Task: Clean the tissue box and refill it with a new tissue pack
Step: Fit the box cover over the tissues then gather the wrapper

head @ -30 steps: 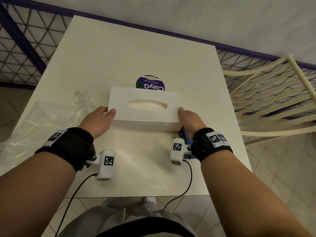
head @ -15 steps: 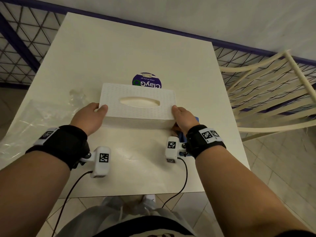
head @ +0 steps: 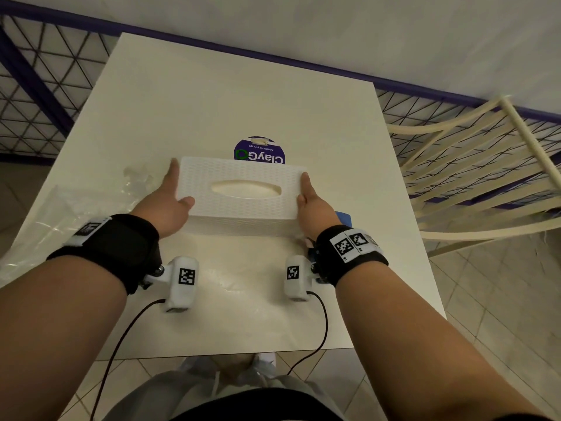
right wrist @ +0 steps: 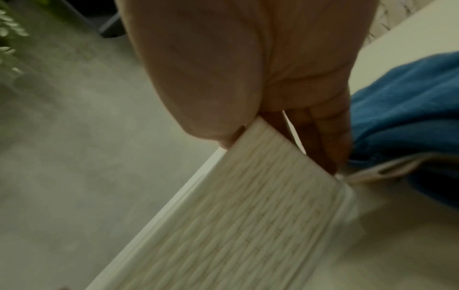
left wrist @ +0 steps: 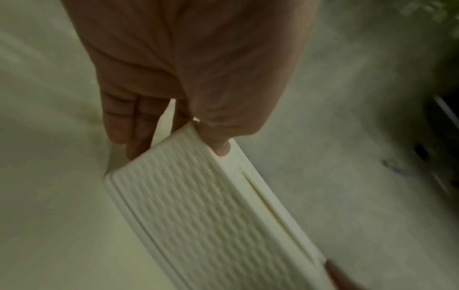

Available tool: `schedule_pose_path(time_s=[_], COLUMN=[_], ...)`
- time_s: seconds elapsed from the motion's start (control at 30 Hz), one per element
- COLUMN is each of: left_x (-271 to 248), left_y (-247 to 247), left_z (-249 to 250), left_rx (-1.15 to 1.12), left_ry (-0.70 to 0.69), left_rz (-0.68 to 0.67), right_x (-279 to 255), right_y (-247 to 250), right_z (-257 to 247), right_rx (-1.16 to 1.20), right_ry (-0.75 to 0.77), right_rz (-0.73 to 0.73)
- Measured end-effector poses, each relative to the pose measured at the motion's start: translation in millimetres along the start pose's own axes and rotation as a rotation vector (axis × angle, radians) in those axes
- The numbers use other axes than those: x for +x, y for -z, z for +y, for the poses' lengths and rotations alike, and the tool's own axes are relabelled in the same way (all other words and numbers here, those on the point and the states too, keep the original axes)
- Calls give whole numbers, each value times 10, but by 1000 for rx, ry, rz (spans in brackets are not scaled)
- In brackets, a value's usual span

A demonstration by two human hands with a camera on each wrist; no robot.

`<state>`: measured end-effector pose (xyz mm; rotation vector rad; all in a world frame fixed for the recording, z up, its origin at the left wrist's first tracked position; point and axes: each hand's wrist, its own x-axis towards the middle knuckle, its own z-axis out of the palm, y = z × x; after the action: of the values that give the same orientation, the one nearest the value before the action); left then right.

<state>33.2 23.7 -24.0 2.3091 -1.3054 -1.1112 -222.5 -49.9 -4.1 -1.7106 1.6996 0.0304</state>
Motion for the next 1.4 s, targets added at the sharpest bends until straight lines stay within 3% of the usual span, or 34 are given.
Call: schedule_pose_path(time_s=[0.17, 0.27, 0.53, 0.8, 0.93, 1.07, 1.2, 1.27, 1.4], left_x=[72, 115, 152, 174, 124, 107, 114, 111, 140], left_y=[79, 170, 215, 206, 194, 219, 233, 238, 257], left_z=[132, 173, 322, 269, 329, 405, 408, 372, 328], left_rx=[494, 660, 873, 810, 803, 790, 756, 726, 677], left_ry=[-77, -110, -72, -70, -74, -58, -64, -73, -87], left_rz=[-50, -78, -126, -138, -138, -140, -118, -133, -149], right_x=[68, 95, 148, 189, 188, 183, 215, 199, 252], right_y=[87, 115, 13, 19, 41, 23, -84, -210, -456], right_z=[-114, -166, -219, -209, -281, -400, -515, -539, -565], right_rx=[-342, -500, -715, -842, -798, -722, -249, -101, -257], right_ry=[-28, -34, -78, -7, -29, -54, 184, 214, 159], right_rz=[-61, -67, -71, -85, -108, -41, 147, 170, 117])
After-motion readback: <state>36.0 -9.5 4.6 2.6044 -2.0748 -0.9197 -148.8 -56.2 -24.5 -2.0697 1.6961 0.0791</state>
